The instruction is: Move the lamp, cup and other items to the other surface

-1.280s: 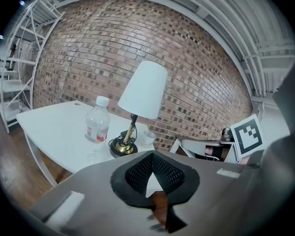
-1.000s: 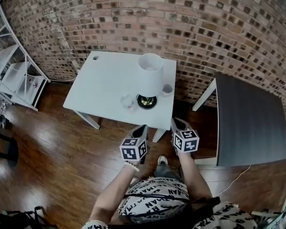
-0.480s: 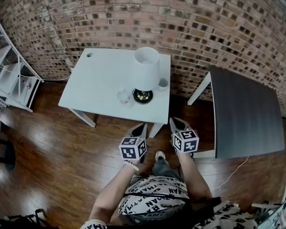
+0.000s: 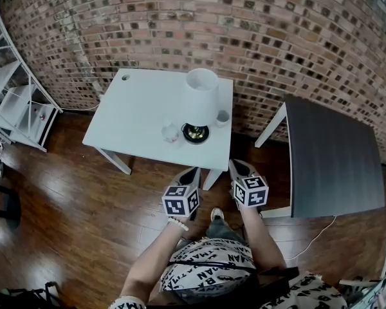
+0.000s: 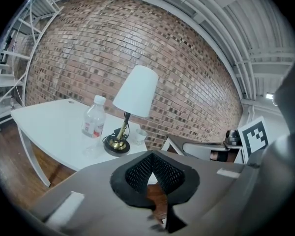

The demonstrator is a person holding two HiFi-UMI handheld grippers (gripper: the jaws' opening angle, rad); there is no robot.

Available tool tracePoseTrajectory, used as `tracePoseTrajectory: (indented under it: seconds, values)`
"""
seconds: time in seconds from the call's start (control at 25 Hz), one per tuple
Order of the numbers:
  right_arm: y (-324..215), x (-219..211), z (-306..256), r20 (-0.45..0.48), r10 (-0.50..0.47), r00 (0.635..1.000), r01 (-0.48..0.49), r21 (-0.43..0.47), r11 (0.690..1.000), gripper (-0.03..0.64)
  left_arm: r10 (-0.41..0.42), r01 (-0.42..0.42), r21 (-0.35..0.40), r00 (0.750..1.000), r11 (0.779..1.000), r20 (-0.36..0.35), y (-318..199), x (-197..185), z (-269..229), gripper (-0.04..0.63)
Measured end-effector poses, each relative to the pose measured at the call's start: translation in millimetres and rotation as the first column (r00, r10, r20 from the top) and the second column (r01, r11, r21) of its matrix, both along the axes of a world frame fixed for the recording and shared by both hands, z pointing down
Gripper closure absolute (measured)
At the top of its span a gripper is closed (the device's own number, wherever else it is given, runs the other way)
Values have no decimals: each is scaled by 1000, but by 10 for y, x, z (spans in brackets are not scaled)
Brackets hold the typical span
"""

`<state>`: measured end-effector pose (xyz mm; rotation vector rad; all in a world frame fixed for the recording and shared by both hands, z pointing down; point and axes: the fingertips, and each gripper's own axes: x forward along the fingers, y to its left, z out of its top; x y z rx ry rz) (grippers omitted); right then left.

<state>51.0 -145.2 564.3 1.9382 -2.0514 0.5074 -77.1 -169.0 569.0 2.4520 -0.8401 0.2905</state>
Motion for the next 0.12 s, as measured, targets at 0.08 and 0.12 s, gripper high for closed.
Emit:
tracePoseTrajectory:
  seconds: [0.08,0.12]
  values:
    - [14,10,5,0,3,1000,-3,0,1000,620,1,-1,2,1000,1000,-2,10,4,-9,594]
    - [21,16,7,0,4,1000,-4,-1,1000,620,1,-1,2,1000,1000,-3,15,6,-13,595]
